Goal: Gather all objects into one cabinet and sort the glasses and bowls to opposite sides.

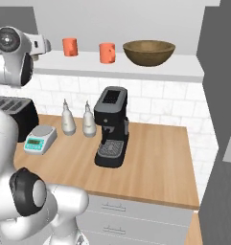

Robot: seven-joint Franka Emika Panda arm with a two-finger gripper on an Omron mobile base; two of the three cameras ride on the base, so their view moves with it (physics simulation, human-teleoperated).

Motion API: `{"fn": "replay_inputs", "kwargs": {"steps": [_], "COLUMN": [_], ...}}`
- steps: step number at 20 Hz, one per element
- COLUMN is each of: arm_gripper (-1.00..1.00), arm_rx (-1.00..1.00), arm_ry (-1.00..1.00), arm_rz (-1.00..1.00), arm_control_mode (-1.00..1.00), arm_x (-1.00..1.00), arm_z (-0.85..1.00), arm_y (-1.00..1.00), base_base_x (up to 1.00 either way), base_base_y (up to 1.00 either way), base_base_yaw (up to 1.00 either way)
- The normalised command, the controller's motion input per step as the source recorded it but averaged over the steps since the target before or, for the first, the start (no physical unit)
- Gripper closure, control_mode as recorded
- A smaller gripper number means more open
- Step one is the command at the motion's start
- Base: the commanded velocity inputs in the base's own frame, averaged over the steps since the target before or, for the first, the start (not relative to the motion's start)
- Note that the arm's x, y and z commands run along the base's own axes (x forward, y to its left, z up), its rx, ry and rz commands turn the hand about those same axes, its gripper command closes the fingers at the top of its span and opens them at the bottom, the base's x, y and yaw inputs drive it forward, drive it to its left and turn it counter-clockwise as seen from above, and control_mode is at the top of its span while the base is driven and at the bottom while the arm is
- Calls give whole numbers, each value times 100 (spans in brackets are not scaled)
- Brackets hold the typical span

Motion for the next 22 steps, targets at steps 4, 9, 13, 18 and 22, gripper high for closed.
{"fn": "replay_inputs", "kwargs": {"steps": [4,9,13,18,22], "arm_gripper": [100,100,100,100,100], "arm_rx": [0,0,0,0,0], "arm_ry": [2,6,5,1,0], "arm_rz": [0,0,0,0,0], "arm_control_mode": [-100,-100,-100,-100,-100], "arm_x": [54,42,41,35,29], "arm_z": [-2,-2,-8,-24,-28], "arm_y": [1,5,11,12,13], "base_base_x": [0,0,0,0,0], "base_base_y": [0,0,0,0,0], "base_base_yaw": [0,0,0,0,0]}}
